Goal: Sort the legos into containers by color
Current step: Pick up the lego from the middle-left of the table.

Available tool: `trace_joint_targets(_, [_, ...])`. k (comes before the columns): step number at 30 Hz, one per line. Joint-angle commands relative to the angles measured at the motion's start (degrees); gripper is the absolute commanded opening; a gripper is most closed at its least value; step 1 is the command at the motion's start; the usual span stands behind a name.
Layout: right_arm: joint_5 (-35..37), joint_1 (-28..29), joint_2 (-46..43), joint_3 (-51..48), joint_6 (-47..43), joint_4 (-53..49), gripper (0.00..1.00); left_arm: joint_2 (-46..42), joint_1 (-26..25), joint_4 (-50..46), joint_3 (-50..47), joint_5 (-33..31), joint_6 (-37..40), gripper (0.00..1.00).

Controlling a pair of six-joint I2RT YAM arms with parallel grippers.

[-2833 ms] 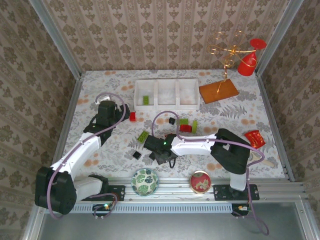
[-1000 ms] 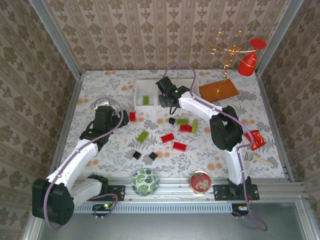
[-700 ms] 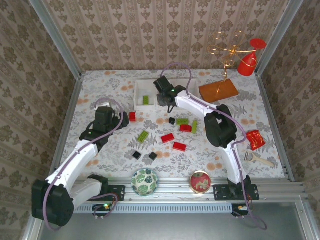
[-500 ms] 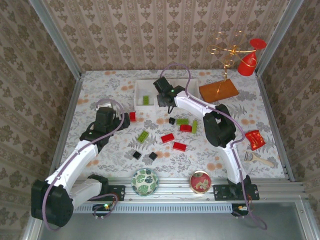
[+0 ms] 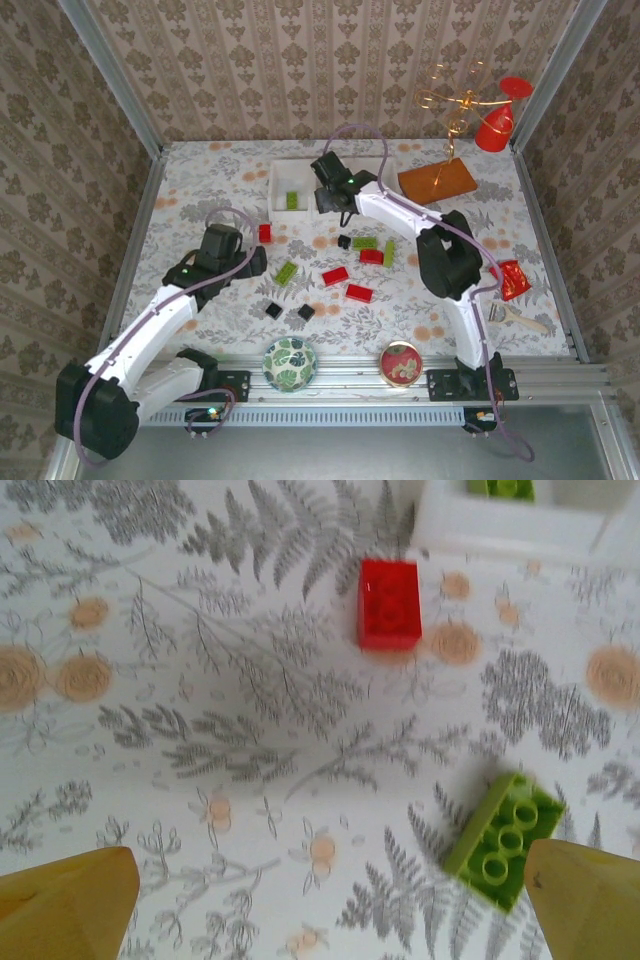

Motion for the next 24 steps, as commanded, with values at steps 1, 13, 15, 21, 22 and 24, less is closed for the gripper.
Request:
trace_joint_targets(1, [0.98,0.48,-7.53,-3.67,0.47,0.94,0.74,-2.06,-2.20,-8.01,1.60,-0.40,-0.64,1.00])
trace_joint_targets(13, [3.40,0.56,-24.26,-20.98,3.69,3.51,0.98,-5.14,-12.25,-9.93,-3.11,0.68,-2.80,1.00])
trace_joint_targets(15, [4.27,0.55,-26.51,-23.13,4.03,3.10,1.00,-4.69,-14.62,-9.55,-3.71,0.23,-2.92,1.00])
trace_joint_targets(21, [6.82,0.50,-31.99,-28.45,4.31,2.81,1.00,-3.47,-20.81,-8.68,-4.98,-1.22,-3.05,1.00])
trace_joint_targets(22, [7.17,0.50,-32.81,-29.24,4.44,2.70,1.00,-3.21,-21.73,-8.51,-5.24,-1.18,-3.19,1.00])
trace_joint_targets(24, [7.85,0.50,-34.33,-30.67,4.85,2.69,1.00,-2.36,-23.37,-8.32,-5.64,-1.30,-3.62,1.00])
